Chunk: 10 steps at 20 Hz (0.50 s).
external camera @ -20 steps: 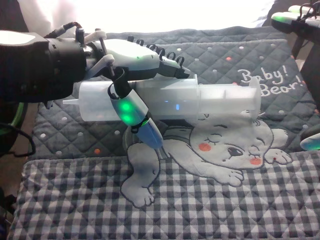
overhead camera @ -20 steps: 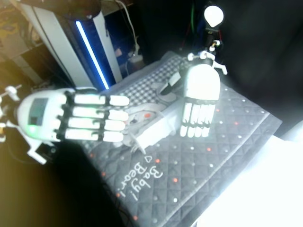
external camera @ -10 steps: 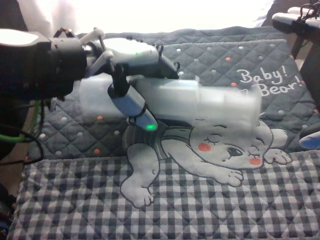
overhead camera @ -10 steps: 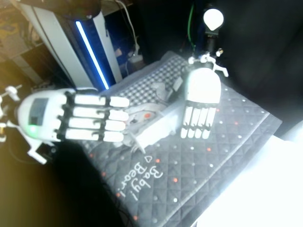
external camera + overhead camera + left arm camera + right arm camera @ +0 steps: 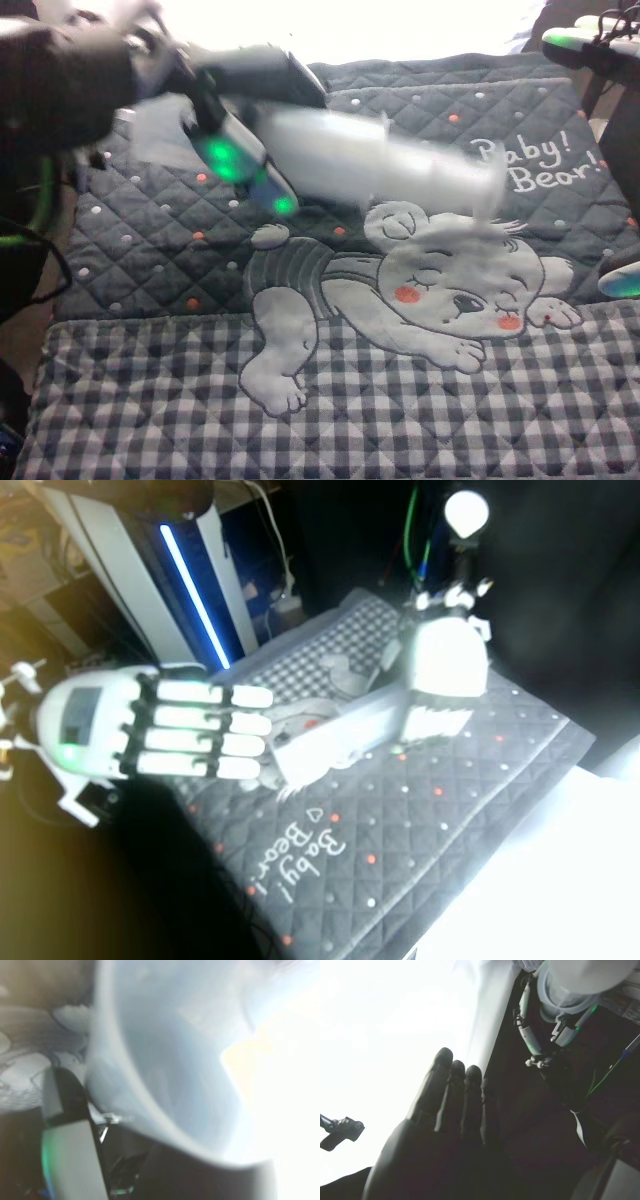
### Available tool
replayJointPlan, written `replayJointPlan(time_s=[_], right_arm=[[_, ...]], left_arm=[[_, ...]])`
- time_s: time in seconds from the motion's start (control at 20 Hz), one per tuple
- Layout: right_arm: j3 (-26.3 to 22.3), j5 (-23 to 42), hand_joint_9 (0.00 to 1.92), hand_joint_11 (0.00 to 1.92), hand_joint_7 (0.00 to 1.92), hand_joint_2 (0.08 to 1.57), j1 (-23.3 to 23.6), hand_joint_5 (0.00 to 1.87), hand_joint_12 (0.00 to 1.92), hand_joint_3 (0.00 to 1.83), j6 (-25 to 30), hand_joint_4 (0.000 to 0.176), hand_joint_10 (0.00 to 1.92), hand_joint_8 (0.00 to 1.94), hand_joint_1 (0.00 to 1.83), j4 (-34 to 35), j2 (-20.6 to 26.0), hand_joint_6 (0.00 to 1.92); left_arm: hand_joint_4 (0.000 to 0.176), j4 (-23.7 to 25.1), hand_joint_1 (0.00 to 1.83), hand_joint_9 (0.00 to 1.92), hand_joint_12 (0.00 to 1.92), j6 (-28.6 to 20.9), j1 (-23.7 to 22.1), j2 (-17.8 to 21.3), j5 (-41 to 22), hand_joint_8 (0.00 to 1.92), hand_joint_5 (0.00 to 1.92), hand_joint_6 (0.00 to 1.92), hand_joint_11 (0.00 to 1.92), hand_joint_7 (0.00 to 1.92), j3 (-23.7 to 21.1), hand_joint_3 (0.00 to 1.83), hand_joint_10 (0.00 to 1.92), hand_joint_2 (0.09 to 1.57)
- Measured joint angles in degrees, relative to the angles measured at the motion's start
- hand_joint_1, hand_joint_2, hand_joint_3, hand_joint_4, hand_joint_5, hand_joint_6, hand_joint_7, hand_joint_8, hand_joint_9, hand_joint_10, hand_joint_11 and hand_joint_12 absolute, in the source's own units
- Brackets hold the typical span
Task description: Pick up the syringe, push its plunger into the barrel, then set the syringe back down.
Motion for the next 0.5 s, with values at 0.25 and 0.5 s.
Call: replayJointPlan(time_s=[0.25, 0.5], right_arm=[[0.0, 0.2, 0.18, 0.22, 0.23, 0.60, 0.0, 0.15, 0.00, 0.00, 0.0, 0.017, 0.00, 0.00, 0.77, 0.0, 0.0, 0.00], [0.0, 0.6, 0.11, 0.20, 0.16, 0.63, 0.0, 0.03, 0.00, 0.01, 0.0, 0.033, 0.01, 0.00, 0.75, 0.5, 0.0, 0.00]], left_arm=[[0.134, -7.4, 1.45, 1.16, 1.92, 12.4, -0.8, 3.4, 0.2, 1.92, 0.65, 1.92, 1.22, 0.99, -1.8, 0.00, 1.92, 1.11], [0.176, -15.2, 1.50, 1.37, 1.92, 16.4, -0.8, 6.3, -3.5, 1.92, 0.91, 1.92, 1.42, 1.22, -4.1, 0.00, 1.92, 1.12]])
